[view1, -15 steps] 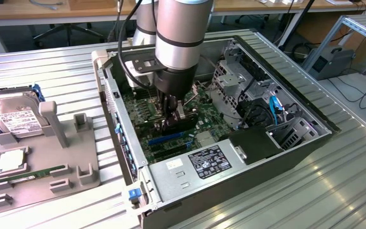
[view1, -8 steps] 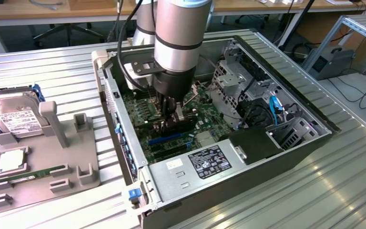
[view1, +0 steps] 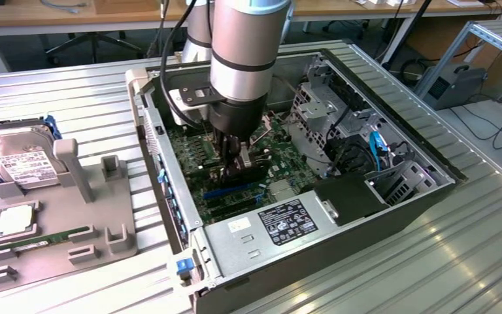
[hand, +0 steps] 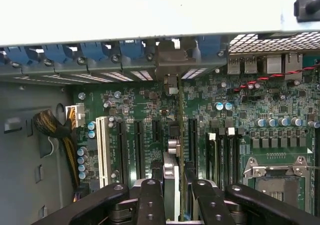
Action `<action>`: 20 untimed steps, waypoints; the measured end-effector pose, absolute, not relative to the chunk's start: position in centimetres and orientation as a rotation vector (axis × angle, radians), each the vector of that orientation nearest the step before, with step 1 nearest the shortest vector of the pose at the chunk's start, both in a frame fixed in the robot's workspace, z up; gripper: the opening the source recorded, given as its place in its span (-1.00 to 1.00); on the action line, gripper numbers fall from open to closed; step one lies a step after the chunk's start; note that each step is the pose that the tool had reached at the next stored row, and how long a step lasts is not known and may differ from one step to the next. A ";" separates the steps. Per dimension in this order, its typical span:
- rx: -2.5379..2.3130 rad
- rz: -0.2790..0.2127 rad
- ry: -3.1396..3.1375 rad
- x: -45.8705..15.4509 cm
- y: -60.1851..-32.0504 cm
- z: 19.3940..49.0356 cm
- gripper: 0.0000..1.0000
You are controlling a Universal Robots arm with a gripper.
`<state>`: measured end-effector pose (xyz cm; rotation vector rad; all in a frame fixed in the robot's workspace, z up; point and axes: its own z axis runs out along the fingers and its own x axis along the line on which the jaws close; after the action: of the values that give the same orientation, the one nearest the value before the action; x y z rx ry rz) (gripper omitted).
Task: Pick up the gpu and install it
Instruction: 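Insert the gpu into the slot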
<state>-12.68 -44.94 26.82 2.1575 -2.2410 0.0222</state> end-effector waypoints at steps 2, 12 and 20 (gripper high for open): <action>2.157 0.022 -2.241 -12.7 -44.9 26.7 -0.47; 2.157 0.022 -2.242 -12.7 -44.9 26.3 -0.47; 2.157 0.022 -2.242 -12.7 -44.9 26.5 -0.47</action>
<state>-12.74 -44.93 26.45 2.1570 -2.2418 0.0223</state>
